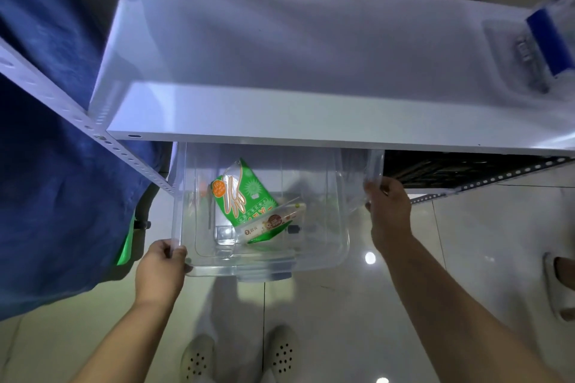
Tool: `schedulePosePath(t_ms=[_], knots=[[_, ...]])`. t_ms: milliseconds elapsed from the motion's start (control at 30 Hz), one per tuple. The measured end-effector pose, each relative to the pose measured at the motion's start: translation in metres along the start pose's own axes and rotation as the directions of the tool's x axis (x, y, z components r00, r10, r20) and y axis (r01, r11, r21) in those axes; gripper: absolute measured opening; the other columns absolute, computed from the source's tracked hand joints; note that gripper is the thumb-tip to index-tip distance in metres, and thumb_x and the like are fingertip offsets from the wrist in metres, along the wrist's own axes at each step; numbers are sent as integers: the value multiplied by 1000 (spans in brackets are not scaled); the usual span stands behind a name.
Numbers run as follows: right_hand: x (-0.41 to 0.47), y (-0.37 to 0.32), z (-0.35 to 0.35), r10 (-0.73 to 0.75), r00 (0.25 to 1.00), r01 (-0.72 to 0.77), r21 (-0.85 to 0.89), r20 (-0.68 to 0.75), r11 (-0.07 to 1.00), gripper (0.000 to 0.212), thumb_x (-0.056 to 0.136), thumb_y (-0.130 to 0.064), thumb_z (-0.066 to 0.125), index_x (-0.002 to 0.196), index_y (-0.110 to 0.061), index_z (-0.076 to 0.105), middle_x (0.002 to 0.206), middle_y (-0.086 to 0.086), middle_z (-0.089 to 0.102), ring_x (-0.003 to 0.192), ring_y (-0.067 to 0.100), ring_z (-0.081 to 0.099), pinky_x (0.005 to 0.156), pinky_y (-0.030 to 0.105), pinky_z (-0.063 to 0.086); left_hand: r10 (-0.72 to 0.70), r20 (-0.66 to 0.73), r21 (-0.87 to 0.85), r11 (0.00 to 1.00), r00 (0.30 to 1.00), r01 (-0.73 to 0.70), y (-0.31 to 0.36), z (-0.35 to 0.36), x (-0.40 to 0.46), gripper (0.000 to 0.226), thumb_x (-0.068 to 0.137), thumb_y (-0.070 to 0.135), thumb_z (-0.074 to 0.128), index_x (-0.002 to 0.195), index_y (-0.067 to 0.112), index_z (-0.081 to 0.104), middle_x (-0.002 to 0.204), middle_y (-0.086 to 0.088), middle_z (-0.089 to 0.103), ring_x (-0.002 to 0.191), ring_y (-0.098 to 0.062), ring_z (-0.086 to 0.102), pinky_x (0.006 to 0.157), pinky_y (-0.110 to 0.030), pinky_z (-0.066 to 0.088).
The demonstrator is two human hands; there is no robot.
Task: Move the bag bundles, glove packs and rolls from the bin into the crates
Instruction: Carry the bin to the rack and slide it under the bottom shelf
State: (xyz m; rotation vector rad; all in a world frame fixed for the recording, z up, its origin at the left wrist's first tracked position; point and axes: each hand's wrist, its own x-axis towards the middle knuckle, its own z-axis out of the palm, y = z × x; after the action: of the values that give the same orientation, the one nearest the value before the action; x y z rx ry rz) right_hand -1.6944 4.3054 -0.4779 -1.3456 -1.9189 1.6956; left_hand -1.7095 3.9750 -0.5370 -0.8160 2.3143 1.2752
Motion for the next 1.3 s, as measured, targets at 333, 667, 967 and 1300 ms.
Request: schedulePosePath(t_ms=[333, 667, 967, 1300], knots=[[-92, 41, 13, -258, 966, 251, -384, 35, 888, 30, 77, -12, 73, 96, -24, 54, 95, -9, 56, 91, 10, 52, 75, 12, 36, -23, 84, -97, 995, 996, 31, 0, -18, 3, 6, 89, 5, 52, 94, 7, 55, 69, -10, 61, 65, -27, 60, 75, -39, 49], [-170, 51, 86, -496, 842, 520, -568, 214, 638, 36, 56, -12, 84, 83, -8, 60, 93, 6, 59, 90, 28, 53, 80, 35, 38, -132, 336, -318, 916, 932, 245, 15, -46, 3, 17, 95, 4, 39, 98, 7, 55, 79, -10, 58, 68, -21, 54, 62, -30, 47], [-208, 73, 160, -576, 684, 714, -569, 446, 407, 36, 55, -27, 85, 75, -10, 60, 82, 6, 62, 81, 18, 41, 70, 27, 30, -119, 508, -261, 922, 853, 285, 9, -65, 11, 26, 98, 26, 36, 96, 21, 62, 81, -6, 68, 81, -20, 64, 68, -26, 52], [-210, 91, 188, -582, 625, 777, -481, 520, 406, 25, 65, -21, 82, 78, -9, 64, 81, 7, 63, 79, 19, 53, 73, 23, 33, -27, 516, -371, 894, 856, 252, 1, -69, 12, 20, 93, 10, 49, 78, 5, 61, 70, -14, 58, 68, -22, 53, 70, -30, 46]])
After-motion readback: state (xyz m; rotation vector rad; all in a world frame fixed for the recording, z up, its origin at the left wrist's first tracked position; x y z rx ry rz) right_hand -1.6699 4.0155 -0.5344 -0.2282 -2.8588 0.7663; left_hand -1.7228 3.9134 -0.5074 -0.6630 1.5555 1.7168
